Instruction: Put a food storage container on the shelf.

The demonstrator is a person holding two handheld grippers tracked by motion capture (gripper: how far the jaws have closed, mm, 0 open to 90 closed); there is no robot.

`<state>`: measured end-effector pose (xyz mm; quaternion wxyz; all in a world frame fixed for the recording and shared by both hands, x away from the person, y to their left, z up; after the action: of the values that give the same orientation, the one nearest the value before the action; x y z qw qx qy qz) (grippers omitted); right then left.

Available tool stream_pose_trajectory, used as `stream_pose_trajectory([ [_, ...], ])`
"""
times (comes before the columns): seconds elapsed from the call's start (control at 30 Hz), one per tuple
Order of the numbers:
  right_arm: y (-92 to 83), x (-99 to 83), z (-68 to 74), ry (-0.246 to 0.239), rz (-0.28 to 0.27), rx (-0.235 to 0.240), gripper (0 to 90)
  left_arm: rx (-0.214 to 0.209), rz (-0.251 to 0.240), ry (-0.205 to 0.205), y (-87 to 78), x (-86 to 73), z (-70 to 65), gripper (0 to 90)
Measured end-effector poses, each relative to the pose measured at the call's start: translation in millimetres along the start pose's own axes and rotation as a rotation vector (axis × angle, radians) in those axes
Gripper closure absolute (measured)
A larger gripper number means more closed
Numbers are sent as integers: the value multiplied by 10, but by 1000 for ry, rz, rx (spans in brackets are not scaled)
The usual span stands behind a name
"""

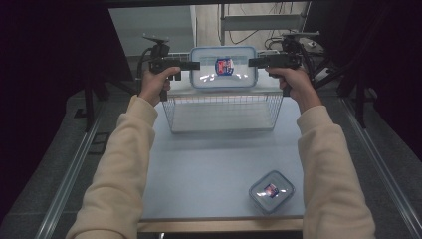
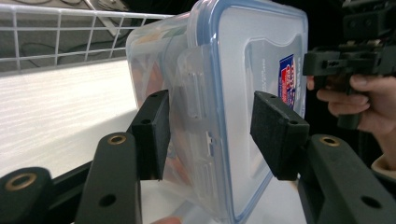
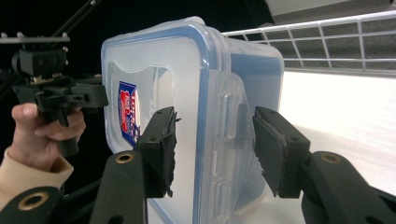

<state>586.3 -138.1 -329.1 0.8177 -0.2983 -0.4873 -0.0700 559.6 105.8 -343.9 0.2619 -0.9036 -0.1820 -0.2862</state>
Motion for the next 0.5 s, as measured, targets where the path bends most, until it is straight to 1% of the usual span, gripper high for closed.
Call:
stream_pose_trajectory([
  [0.13,46,8,-39,30,6,-14,480,-7,2,-51,49,31,40,469],
  [0.2,68,3,-66,50,11,-16,472,-6,11,-68,70,36,62,455],
  [0.3,95,4,-119,91,-1,-15,470,-14,9,-108,115,68,103,441],
  [0.33,108,8,-138,109,-3,-20,468,-14,9,-115,126,76,114,435],
  [0.4,121,11,-146,129,2,-33,465,-11,10,-133,153,98,140,423],
  [0.5,143,7,-177,181,1,-54,457,7,0,-142,188,129,172,409],
])
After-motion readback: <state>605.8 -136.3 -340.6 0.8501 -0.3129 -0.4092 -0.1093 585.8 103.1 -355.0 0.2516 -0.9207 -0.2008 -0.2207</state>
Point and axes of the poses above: each handheld gripper's, and its own axes: y roughly forward along the jaws, x roughly out of its top, z roughly to its left, the point moved 9 cm from there along y, roughly forward along the jaws, and after that the axes turned 14 degrees about -y, right-handed, at the moved point
